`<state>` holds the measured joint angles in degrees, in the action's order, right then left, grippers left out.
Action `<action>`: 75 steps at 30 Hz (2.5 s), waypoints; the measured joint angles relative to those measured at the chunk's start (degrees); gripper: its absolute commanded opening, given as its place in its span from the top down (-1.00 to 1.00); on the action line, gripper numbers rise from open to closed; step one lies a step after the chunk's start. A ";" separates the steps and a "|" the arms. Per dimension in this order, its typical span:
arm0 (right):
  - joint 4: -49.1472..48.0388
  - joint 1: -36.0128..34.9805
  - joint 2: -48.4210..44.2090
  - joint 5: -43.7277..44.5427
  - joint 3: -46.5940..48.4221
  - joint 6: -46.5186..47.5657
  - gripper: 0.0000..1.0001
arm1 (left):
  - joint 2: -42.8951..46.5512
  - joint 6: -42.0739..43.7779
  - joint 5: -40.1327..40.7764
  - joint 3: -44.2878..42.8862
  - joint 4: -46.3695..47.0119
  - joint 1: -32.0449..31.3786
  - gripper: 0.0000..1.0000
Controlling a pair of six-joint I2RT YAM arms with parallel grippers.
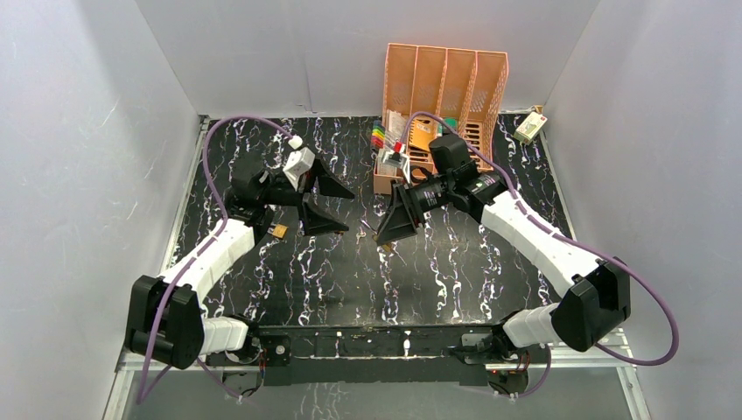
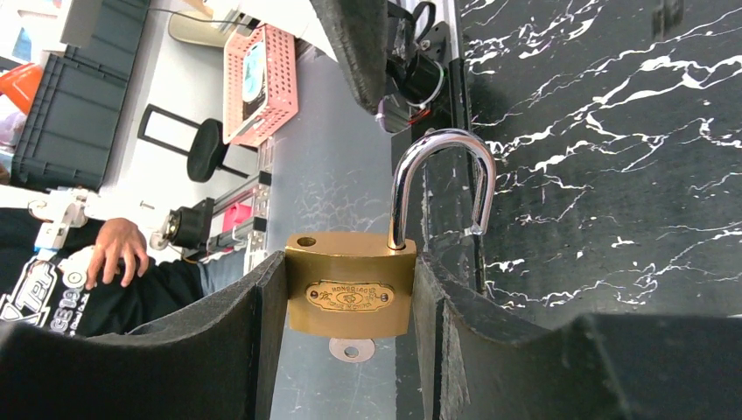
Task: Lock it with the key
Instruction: Pick up the lock from the center of the board, then lock the lock.
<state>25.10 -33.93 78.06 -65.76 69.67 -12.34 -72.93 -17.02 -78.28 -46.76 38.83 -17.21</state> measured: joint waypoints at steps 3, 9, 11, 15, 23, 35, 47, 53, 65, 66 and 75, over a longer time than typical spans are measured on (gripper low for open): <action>-0.04 -1.03 0.07 -0.26 0.00 -0.44 0.77 | 0.00 0.13 -1.77 -0.76 0.22 -1.31 -0.77; -1.20 -1.90 0.11 -0.35 0.00 -1.40 0.76 | -0.39 0.24 -4.72 -1.05 0.37 -3.21 -0.53; -1.29 -2.03 0.15 -0.35 0.04 -1.46 0.77 | -0.50 0.35 -5.22 -1.05 0.35 -3.43 -0.38; -1.31 -2.21 0.33 -0.13 0.55 -1.68 0.77 | -0.50 0.59 -6.21 -1.07 0.44 -3.76 -0.10; -1.42 -2.47 1.29 0.15 2.25 -2.05 0.78 | -0.50 0.79 -7.10 -1.09 0.61 -4.48 0.12; -1.51 -2.73 1.92 0.15 2.25 -2.16 0.79 | -0.50 1.92 -7.72 -1.09 0.59 -4.72 1.00; 4.90 -3.21 2.67 5.95 6.67 0.63 -0.13 | -1.51 1.77 -7.21 -2.43 -0.37 -4.22 1.00; 7.80 -3.41 2.99 17.84 12.24 3.23 -0.53 | -1.64 1.99 -4.63 -2.91 -0.66 -4.46 1.00; -1.44 -2.05 -4.63 37.38 11.06 3.61 -0.94 | -0.57 -0.31 8.39 -1.27 2.82 -5.22 1.00; -3.61 -1.86 -5.97 37.46 9.44 3.56 -0.96 | -0.24 -1.27 10.73 -0.46 4.42 -5.22 1.00; -29.68 1.51 -16.46 27.34 -8.55 2.78 -0.93 | 1.29 -14.93 26.51 5.64 22.47 -4.85 1.00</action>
<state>-4.58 -32.42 61.60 -38.41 61.12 -9.56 -71.64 -31.94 -51.77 -41.12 61.30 -22.06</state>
